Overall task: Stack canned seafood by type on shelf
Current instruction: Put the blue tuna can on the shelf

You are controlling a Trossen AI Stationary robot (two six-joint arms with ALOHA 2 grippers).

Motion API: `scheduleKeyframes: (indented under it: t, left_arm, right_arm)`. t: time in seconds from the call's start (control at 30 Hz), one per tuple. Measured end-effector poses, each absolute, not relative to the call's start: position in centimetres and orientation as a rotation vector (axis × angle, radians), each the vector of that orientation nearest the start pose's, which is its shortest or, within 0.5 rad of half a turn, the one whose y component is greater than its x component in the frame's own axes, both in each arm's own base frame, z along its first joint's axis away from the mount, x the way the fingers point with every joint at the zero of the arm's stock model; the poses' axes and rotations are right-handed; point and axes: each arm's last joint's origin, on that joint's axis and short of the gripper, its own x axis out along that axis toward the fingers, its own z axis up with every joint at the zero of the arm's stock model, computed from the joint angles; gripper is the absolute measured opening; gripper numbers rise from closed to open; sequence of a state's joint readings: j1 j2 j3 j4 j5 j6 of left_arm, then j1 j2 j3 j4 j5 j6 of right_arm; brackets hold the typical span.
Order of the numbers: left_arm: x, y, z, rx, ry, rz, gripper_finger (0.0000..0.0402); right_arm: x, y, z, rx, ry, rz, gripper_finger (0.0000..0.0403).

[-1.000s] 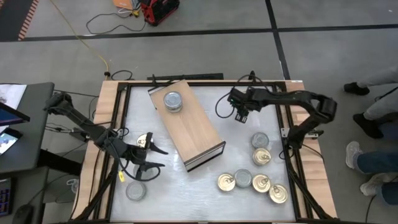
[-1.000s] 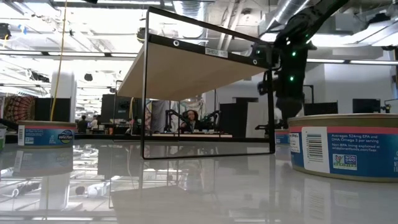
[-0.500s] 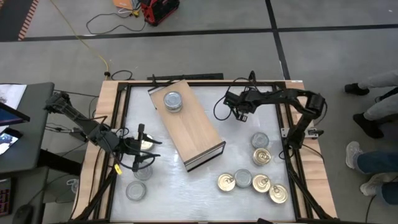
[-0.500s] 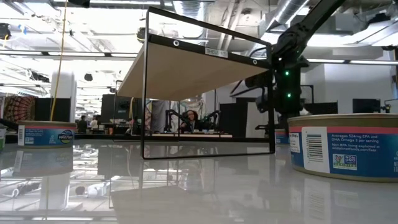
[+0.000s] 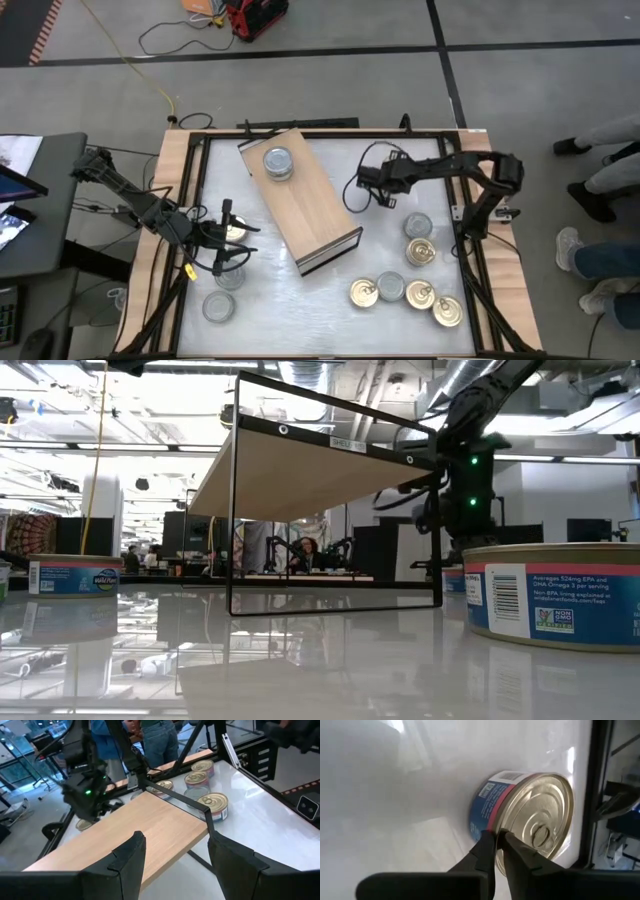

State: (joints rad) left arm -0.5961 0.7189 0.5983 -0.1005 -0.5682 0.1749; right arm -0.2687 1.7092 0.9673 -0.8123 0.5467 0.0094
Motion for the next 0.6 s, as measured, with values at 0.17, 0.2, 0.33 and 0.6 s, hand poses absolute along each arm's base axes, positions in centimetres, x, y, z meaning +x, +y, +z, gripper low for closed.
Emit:
scheduleKeyframes:
  t: [0.17, 0.2, 0.33, 0.6]
  left_arm:
    - [14.3, -7.8, 28.7, 0.294, 0.181, -0.043, 0.0203]
    - [14.3, -7.8, 28.7, 0.292, 0.181, -0.043, 0.0203]
    - [14.3, -7.8, 28.7, 0.288, 0.181, -0.043, 0.0203]
    - [14.3, -7.8, 28.7, 0.282, 0.181, -0.042, 0.0203]
  right_arm:
    - [27.2, -6.3, 14.9, -0.243, 1.544, -0.612, 0.0059]
    - [27.3, -6.0, 14.8, -0.247, 1.537, -0.613, 0.0059]
    - [27.4, -4.4, 14.6, -0.250, 1.516, -0.609, 0.0059]
    - [26.7, -2.1, 14.8, -0.221, 1.470, -0.655, 0.0059]
